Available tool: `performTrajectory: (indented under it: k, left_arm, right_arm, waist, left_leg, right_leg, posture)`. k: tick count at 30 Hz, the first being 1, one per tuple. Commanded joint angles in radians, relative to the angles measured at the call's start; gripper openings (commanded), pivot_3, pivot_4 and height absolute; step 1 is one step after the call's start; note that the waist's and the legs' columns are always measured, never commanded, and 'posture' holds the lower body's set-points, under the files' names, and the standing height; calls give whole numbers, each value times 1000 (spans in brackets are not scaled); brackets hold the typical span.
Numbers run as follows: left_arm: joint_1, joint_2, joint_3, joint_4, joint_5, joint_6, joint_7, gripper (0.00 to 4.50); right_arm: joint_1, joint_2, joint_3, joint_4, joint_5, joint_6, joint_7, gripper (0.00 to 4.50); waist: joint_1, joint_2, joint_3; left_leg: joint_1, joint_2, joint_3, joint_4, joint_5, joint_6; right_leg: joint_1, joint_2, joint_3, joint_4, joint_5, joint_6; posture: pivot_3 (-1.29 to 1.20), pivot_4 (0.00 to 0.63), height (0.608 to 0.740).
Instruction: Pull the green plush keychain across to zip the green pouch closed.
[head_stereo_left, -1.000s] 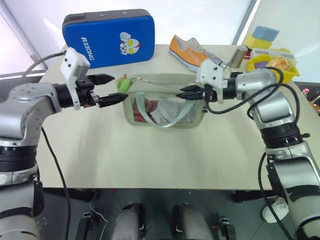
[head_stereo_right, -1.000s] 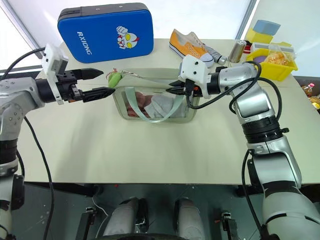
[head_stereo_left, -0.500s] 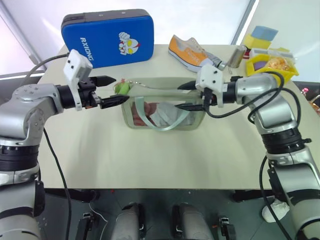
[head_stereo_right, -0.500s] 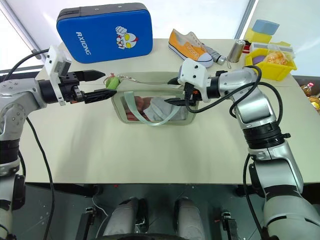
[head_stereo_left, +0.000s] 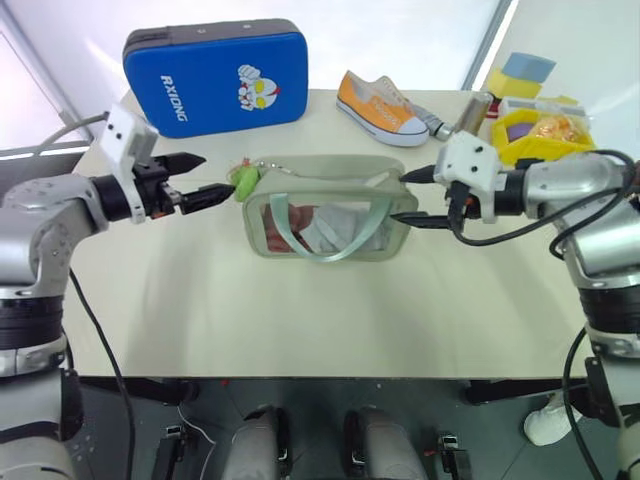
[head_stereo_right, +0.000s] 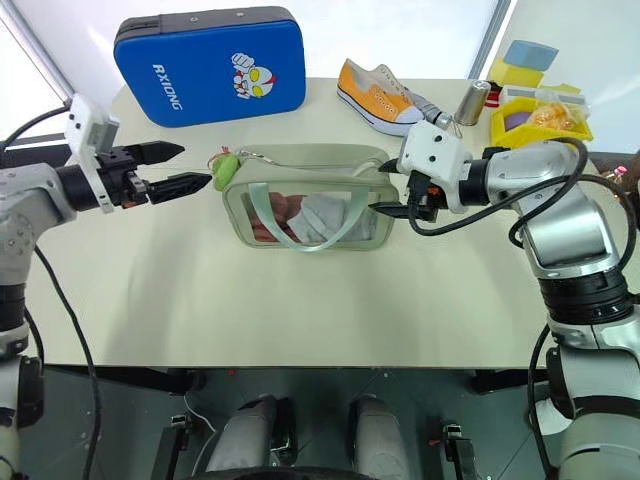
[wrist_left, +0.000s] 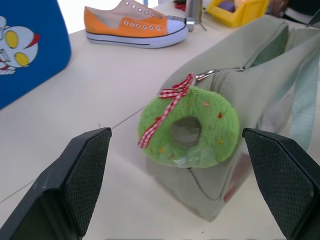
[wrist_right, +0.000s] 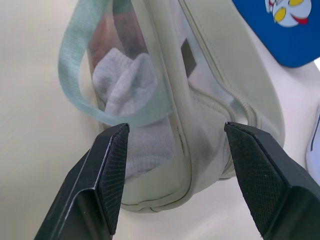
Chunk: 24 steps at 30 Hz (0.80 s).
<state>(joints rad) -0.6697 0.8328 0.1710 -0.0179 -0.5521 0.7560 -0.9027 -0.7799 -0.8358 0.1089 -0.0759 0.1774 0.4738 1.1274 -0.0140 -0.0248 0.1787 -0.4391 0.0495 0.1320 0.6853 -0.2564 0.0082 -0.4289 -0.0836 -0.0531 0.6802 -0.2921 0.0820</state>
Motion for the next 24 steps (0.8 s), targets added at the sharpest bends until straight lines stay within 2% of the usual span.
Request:
performTrajectory:
  k: [1, 4, 7, 8, 18, 19, 20, 23, 24]
  left_arm:
    - [-20, 8, 20, -19, -6, -7, 3, 4500]
    - [-17, -17, 4, -30, -9, -7, 11, 4500]
    - [-25, -52, -12, -44, -14, 2, 25, 4500]
    - [-29, -62, -16, -44, -16, 4, 26, 4500]
    - [-51, -125, -23, -7, -11, -2, 60, 4500]
    - [-55, -127, -16, -6, -17, 1, 61, 3907]
    - [-59, -127, -8, -6, -25, 6, 62, 3679]
    - [-68, -123, 8, -4, -46, 20, 63, 2271]
    - [-67, -120, 8, -5, -48, 21, 61, 1646]
  right_arm:
    - [-9, 1, -22, -9, 12, -7, -8, 3148]
    - [-6, 8, -19, -8, 16, -12, -10, 2289]
    - [-2, 15, -14, -11, 10, -22, -15, 661]
    - [-5, 18, -12, -10, 10, -21, -16, 251]
    - [-10, 25, -12, -21, 14, -9, -16, 251]
    - [-9, 25, -12, -22, 13, -9, -16, 208]
    - [-9, 24, -11, -21, 10, -13, -17, 208]
    - [-10, 23, -11, -16, 7, -18, -17, 208]
    - [-10, 23, -11, -15, 7, -18, -17, 208]
  waist:
    - [0, 0, 0]
    - [1, 0, 0]
    - [3, 0, 0]
    - [3, 0, 0]
    - [0, 0, 0]
    - [0, 0, 0]
    - [1, 0, 0]
    - [1, 0, 0]
    - [1, 0, 0]
  left_leg:
    - [0, 0, 0, 0, 0, 0]
    - [0, 0, 0, 0, 0, 0]
    - [0, 0, 0, 0, 0, 0]
    - [0, 0, 0, 0, 0, 0]
    - [0, 0, 0, 0, 0, 0]
    - [0, 0, 0, 0, 0, 0]
    - [0, 0, 0, 0, 0, 0]
    - [0, 0, 0, 0, 0, 0]
    - [0, 0, 0, 0, 0, 0]
  right_leg:
    - [0, 0, 0, 0, 0, 0]
    - [0, 0, 0, 0, 0, 0]
    - [0, 0, 0, 0, 0, 0]
    - [0, 0, 0, 0, 0, 0]
    - [0, 0, 0, 0, 0, 0]
    - [0, 0, 0, 0, 0, 0]
    - [0, 0, 0, 0, 0, 0]
    - [0, 0, 0, 0, 0, 0]
    - [0, 0, 0, 0, 0, 0]
  posture:
    - [0, 150, 740]
    - [0, 150, 740]
    - [0, 150, 740]
    - [0, 150, 740]
    - [0, 150, 740]
    - [0, 150, 740]
    - [0, 150, 740]
    - [0, 150, 740]
    - [0, 150, 740]
